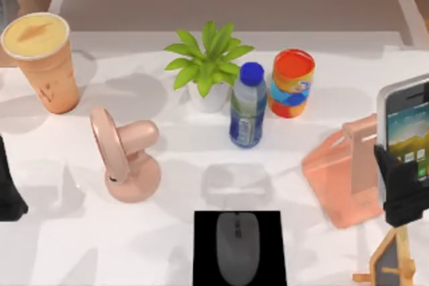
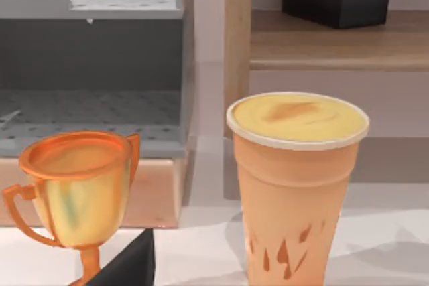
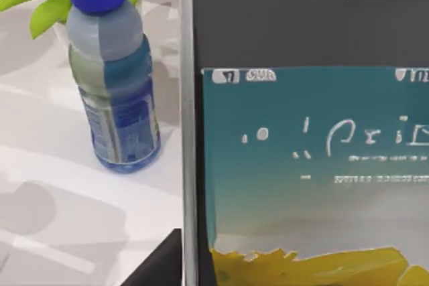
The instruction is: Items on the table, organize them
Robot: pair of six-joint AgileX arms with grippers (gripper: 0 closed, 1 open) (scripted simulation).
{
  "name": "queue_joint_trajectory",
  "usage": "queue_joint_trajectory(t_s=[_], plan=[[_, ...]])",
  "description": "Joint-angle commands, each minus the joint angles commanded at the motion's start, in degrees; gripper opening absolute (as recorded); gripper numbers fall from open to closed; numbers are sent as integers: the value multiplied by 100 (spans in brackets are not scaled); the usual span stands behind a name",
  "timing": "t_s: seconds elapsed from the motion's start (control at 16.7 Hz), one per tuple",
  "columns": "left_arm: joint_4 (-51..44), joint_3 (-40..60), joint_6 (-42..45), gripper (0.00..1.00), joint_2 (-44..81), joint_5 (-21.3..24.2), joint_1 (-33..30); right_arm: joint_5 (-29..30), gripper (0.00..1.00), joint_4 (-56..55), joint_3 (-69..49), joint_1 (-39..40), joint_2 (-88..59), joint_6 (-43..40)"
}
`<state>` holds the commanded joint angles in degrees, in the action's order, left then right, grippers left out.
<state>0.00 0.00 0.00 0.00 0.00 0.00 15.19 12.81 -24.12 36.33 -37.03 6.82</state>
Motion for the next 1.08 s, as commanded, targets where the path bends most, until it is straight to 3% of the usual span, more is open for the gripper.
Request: queue_joint_trajectory(t_s=[0.36, 0.72, 1.08], plan=[[0, 0, 0, 100, 0, 0, 0, -5, 0, -61, -68, -70, -9, -13], [0, 0, 0, 100, 0, 0, 0, 41, 0, -882, -528, -462, 28, -30], [0, 0, 0, 100, 0, 0, 0, -262, 0, -1192, -44, -420, -875, 38]])
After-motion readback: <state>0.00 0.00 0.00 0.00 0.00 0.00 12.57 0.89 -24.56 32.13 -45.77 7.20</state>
